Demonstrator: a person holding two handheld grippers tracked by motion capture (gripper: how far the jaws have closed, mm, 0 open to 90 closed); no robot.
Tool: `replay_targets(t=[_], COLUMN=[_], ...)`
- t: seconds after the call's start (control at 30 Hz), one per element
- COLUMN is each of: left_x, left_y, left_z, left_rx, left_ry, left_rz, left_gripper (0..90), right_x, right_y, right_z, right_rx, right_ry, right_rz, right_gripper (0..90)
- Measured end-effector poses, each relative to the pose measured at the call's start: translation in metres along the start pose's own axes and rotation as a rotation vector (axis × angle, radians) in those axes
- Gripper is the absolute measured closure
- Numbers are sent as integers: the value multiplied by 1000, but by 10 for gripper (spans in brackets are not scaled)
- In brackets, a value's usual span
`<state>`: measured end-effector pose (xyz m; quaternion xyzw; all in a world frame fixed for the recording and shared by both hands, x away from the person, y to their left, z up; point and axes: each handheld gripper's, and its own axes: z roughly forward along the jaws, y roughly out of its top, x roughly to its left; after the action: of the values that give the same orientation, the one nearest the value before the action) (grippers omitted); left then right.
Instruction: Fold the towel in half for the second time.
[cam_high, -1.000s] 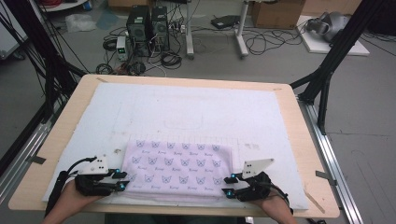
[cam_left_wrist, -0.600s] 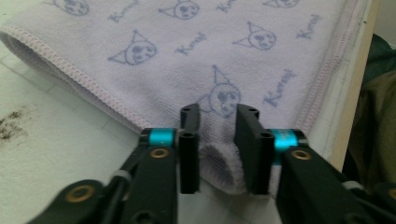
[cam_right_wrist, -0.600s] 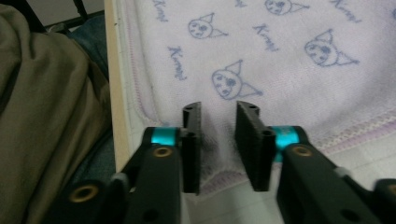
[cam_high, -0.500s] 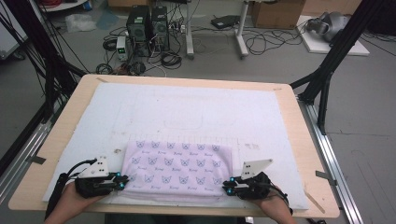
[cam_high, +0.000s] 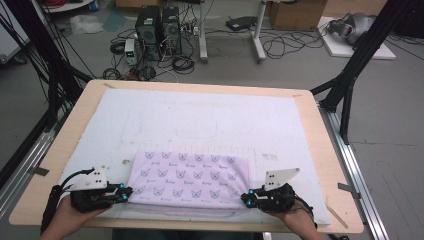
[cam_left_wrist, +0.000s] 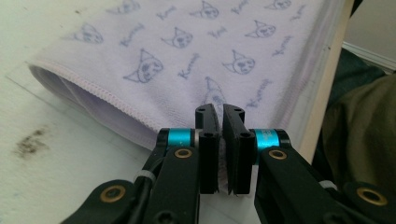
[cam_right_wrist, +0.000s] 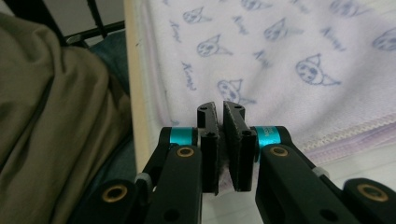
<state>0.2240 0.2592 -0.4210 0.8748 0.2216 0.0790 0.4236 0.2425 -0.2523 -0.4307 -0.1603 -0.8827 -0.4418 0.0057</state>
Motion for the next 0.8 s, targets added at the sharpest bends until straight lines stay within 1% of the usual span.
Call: replay_targets(t=[0.03,0.07,0.1,0.13,0.17,0.23,0.3,0.33,0.37,0.43,0.53,0.57,0.6,0.63,0.7,0.8], left_x=[-1,0,1,3,3,6,10,13,15,19,26,27,30,32,37,45], left_y=[-3,-5,-5,-5,-4,0,5,7,9,12,16,16,18,19,21,26], left_z=[3,5,7,8,8,7,5,5,5,7,10,11,13,14,18,22], left_rx=[11,23,23,18,12,-8,-23,-34,-38,-48,-60,-60,-61,-60,-68,-72], left_ry=[-4,-9,-8,-5,-1,9,21,28,30,42,58,61,70,72,77,97], left_rz=[0,4,1,-5,-8,-13,-16,-19,-21,-28,-35,-35,-35,-36,-41,-51], left_gripper=[844,837,822,788,737,683,640,634,623,601,592,588,582,578,573,549], right_x=[1,0,-1,-3,-5,-8,-11,-13,-16,-22,-28,-32,-33,-37,-42,-51], right_y=[-2,-4,-4,-3,-1,4,9,10,12,15,18,19,20,22,24,28], right_z=[2,3,4,3,1,-4,-8,-9,-9,-8,-6,-6,-5,-5,-5,-5], right_rx=[12,18,11,2,-19,-55,-76,-78,-86,-88,-84,-86,-85,-91,-93,-104], right_ry=[5,14,16,20,19,3,-21,-27,-44,-64,-88,-101,-105,-120,-136,-158], right_rz=[3,12,27,41,53,54,60,61,61,62,75,73,78,82,86,92], right_gripper=[846,822,755,711,670,645,622,607,589,573,532,516,498,494,473,442])
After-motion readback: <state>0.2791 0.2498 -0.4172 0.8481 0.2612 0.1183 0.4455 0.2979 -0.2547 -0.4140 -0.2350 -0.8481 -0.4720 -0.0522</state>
